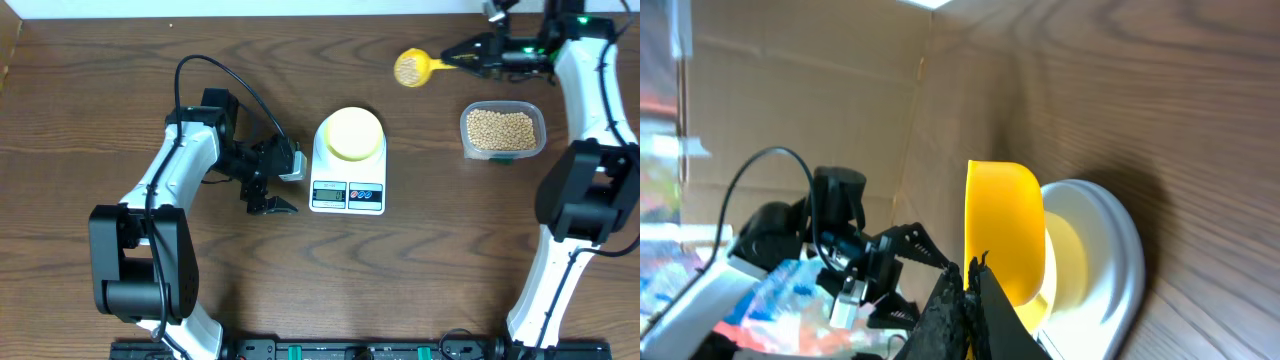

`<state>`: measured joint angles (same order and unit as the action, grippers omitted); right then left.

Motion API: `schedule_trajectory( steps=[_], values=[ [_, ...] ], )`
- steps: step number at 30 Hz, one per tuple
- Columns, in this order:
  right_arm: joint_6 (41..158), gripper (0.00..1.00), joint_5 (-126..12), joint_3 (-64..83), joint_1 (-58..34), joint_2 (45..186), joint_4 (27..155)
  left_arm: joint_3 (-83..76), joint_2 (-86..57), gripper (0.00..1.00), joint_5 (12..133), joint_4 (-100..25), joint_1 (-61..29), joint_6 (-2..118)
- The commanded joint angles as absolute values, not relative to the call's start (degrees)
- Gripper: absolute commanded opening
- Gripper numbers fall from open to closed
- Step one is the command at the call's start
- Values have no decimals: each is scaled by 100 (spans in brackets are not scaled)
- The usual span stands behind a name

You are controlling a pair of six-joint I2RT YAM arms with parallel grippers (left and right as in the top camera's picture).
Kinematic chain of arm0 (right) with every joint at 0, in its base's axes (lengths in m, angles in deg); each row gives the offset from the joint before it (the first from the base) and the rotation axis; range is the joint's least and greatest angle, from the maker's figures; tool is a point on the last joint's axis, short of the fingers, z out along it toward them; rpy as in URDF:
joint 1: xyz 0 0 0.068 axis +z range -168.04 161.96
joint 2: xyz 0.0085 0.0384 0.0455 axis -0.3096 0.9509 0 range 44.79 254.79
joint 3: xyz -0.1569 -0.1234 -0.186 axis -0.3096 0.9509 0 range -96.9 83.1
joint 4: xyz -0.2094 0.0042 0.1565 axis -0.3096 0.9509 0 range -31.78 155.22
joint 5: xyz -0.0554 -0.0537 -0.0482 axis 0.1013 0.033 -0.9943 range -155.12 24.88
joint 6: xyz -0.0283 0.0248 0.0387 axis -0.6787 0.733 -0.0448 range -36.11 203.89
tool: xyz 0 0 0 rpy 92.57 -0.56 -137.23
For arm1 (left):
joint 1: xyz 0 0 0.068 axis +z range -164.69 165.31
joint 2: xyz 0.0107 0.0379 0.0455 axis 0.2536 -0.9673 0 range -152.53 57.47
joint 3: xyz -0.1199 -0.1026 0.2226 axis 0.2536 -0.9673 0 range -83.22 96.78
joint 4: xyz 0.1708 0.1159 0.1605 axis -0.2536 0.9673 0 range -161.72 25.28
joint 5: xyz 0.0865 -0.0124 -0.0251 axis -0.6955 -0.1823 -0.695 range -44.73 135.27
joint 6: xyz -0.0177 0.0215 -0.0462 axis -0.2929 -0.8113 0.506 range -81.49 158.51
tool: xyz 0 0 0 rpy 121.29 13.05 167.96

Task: Scoop item into bowl and weigh 50g on scale
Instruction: 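Carry the filled yellow scoop with the right gripper over the bowl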

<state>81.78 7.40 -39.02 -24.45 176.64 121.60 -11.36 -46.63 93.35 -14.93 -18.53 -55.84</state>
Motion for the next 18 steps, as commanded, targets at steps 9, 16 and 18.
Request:
schedule_trajectory(
  steps=[9, 16, 18],
  values=[
    [8029, 1, 9, -3885, -1564, 17738, 11821, -1149, -4628, 98, 9367, -1464, -1840, -5634],
    [7236, 1, -314, -3885, -1247, 17738, 11891, -1149, -4628, 98, 9367, -1464, -1840, -5634],
    [6982, 1, -338, -3885, -1167, 17738, 11952, -1149, -4628, 98, 9367, -1464, -1840, -5634]
  ],
)
